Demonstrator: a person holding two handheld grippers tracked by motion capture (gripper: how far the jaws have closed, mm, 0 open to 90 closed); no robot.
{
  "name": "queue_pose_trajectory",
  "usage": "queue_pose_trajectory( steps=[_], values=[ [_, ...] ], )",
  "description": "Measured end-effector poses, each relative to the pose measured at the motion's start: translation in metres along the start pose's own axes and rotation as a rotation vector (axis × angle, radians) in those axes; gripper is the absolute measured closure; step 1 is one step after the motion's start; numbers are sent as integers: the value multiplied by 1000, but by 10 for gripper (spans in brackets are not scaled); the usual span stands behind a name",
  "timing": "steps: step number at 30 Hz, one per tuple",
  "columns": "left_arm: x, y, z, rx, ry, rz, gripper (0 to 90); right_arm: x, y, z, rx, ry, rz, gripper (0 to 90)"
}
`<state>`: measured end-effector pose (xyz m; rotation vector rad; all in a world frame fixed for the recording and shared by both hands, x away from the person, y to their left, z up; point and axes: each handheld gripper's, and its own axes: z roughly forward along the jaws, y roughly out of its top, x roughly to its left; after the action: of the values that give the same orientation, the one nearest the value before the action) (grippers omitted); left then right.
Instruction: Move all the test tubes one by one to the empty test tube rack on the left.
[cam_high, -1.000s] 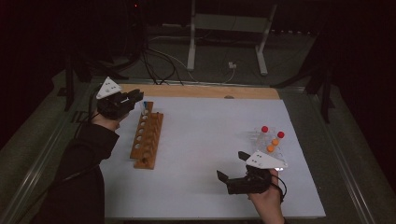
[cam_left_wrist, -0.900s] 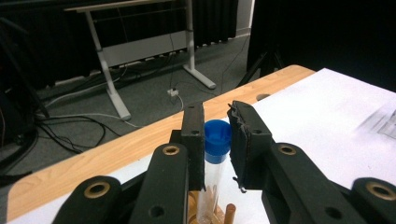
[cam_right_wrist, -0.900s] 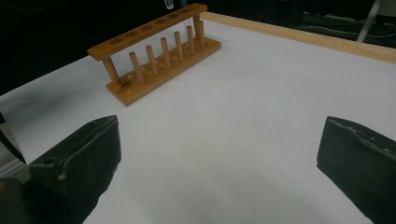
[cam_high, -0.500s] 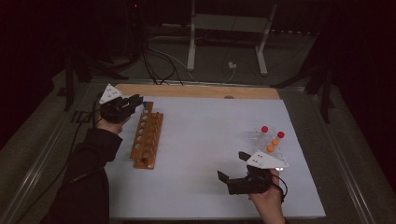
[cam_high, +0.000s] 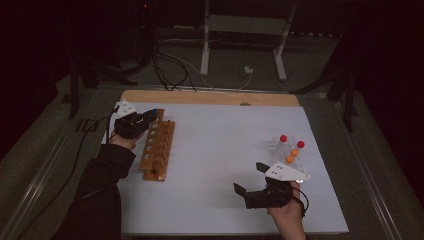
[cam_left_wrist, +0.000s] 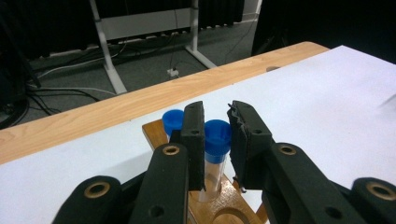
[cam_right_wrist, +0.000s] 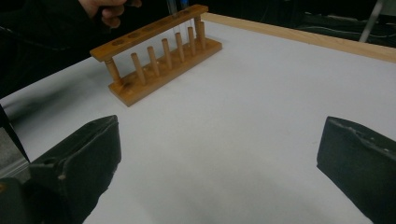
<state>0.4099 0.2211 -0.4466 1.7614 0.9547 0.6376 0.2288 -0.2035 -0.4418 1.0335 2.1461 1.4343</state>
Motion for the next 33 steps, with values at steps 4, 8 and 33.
queue_pose_trajectory(
  steps=[4, 8, 33],
  values=[
    [1, -5, 2, -2, 4, -5, 775, -1, 0, -1, -4, -1, -1, 0],
    [2, -9, 4, 12, 8, -3, 775, -1, -1, -1, -2, -1, -2, 0],
    [-10, 7, -22, 30, -79, 3, 323, -6, 7, -10, -42, -50, -77, 0]
  ],
)
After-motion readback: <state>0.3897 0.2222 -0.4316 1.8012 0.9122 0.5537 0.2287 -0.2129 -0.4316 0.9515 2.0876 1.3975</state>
